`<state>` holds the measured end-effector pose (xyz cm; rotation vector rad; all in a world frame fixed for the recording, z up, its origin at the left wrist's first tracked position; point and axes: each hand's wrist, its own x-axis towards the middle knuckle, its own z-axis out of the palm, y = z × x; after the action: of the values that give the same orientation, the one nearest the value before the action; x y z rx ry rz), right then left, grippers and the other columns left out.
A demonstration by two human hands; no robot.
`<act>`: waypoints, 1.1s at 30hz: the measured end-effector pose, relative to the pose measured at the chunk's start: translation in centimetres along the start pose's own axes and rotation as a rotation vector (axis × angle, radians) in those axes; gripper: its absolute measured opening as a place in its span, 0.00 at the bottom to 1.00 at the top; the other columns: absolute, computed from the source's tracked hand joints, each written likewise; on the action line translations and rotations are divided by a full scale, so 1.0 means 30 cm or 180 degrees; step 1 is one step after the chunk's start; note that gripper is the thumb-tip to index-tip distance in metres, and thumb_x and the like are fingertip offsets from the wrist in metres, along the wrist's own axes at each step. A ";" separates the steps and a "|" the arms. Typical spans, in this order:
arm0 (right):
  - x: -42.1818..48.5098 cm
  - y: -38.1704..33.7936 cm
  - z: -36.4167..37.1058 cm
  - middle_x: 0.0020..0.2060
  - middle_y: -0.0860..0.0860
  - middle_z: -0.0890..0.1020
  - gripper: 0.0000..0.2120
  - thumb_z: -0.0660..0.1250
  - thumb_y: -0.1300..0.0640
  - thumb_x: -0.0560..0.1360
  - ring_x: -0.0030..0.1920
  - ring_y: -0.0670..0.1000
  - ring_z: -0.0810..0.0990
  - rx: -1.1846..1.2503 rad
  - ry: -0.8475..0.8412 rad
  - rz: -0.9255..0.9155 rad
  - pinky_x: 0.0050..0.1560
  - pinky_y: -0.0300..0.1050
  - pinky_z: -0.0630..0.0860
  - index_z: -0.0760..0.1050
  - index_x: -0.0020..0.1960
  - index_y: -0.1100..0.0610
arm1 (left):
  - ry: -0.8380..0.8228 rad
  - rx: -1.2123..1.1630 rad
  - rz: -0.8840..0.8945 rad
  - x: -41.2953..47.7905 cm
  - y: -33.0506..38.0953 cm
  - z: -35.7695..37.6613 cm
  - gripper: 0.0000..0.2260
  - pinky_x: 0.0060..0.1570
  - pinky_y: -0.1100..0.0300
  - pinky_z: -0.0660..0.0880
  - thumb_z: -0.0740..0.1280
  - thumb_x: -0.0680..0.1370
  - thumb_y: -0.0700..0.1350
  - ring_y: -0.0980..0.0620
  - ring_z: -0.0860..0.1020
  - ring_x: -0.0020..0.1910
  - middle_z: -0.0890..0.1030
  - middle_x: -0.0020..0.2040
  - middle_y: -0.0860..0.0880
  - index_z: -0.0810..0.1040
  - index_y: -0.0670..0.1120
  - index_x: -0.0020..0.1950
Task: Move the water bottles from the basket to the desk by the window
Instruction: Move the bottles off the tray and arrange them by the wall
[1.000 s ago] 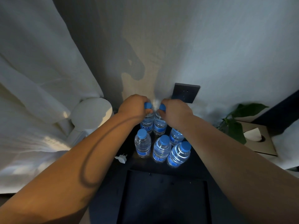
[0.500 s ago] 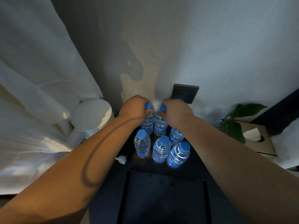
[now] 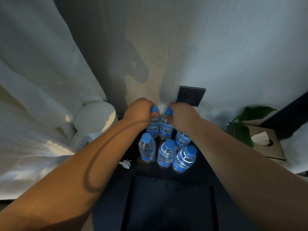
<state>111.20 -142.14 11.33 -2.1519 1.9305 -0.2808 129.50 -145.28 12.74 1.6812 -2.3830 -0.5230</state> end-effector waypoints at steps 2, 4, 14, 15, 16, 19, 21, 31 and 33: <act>0.004 0.004 -0.002 0.45 0.55 0.79 0.11 0.67 0.52 0.81 0.46 0.55 0.78 0.0035 -0.0001 -0.0018 0.43 0.48 0.73 0.78 0.55 0.60 | -0.0035 0.0003 -0.0050 -0.001 0.005 0.001 0.14 0.47 0.56 0.68 0.70 0.80 0.49 0.41 0.78 0.53 0.79 0.55 0.39 0.82 0.42 0.61; 0.007 0.007 0.002 0.43 0.53 0.77 0.10 0.67 0.53 0.81 0.45 0.55 0.77 0.0046 -0.0004 -0.0039 0.42 0.47 0.70 0.78 0.55 0.61 | -0.0052 0.0013 -0.0076 -0.002 0.009 0.002 0.14 0.47 0.56 0.68 0.70 0.81 0.50 0.41 0.78 0.53 0.79 0.55 0.39 0.82 0.42 0.61; 0.004 0.004 0.009 0.50 0.57 0.81 0.12 0.68 0.59 0.80 0.47 0.56 0.79 -0.0157 -0.0058 0.0007 0.45 0.50 0.77 0.76 0.62 0.59 | -0.0129 -0.0055 -0.0260 0.006 0.025 0.003 0.14 0.47 0.56 0.70 0.70 0.81 0.48 0.43 0.78 0.50 0.80 0.54 0.39 0.83 0.40 0.60; 0.003 0.001 0.009 0.50 0.57 0.81 0.12 0.68 0.59 0.80 0.48 0.56 0.79 -0.0171 -0.0077 0.0026 0.46 0.50 0.77 0.76 0.63 0.59 | -0.0131 -0.0070 -0.0277 0.007 0.026 0.003 0.13 0.47 0.56 0.69 0.70 0.81 0.47 0.44 0.77 0.48 0.80 0.54 0.39 0.83 0.40 0.60; 0.002 -0.002 0.009 0.51 0.57 0.81 0.13 0.68 0.60 0.80 0.49 0.56 0.80 -0.0187 -0.0090 0.0036 0.47 0.50 0.78 0.76 0.63 0.59 | -0.0139 -0.0077 -0.0296 0.008 0.026 0.002 0.13 0.47 0.56 0.69 0.70 0.81 0.47 0.44 0.77 0.48 0.80 0.53 0.39 0.83 0.40 0.59; -0.001 -0.005 0.004 0.52 0.58 0.81 0.13 0.69 0.60 0.80 0.51 0.57 0.80 -0.0236 -0.0124 0.0054 0.48 0.50 0.78 0.75 0.64 0.59 | -0.0174 -0.0066 -0.0313 0.011 0.025 0.003 0.13 0.47 0.56 0.68 0.70 0.81 0.47 0.42 0.78 0.52 0.80 0.54 0.39 0.83 0.40 0.60; -0.003 -0.007 0.001 0.52 0.58 0.81 0.13 0.68 0.61 0.80 0.51 0.57 0.80 -0.0235 -0.0128 0.0065 0.47 0.49 0.76 0.75 0.64 0.59 | -0.0161 -0.0059 -0.0288 0.012 0.024 0.004 0.13 0.47 0.56 0.69 0.70 0.81 0.48 0.42 0.78 0.52 0.80 0.55 0.39 0.83 0.40 0.60; -0.024 -0.010 -0.022 0.55 0.56 0.81 0.17 0.70 0.58 0.79 0.53 0.58 0.81 -0.0455 -0.0091 0.0124 0.49 0.50 0.79 0.73 0.67 0.58 | -0.0062 0.0036 -0.0165 0.009 0.003 0.023 0.15 0.46 0.56 0.67 0.72 0.79 0.52 0.42 0.77 0.50 0.77 0.54 0.41 0.82 0.42 0.59; -0.038 0.000 -0.037 0.57 0.57 0.81 0.21 0.71 0.53 0.80 0.55 0.59 0.82 -0.0380 0.0014 0.0197 0.51 0.52 0.80 0.72 0.69 0.58 | -0.0034 0.0033 -0.0136 0.012 -0.004 0.024 0.15 0.46 0.56 0.68 0.72 0.79 0.51 0.41 0.78 0.51 0.77 0.53 0.41 0.82 0.42 0.60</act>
<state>110.76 -141.07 12.40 -2.1603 2.0609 -0.1632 129.24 -145.52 12.02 1.7415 -2.3660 -0.5284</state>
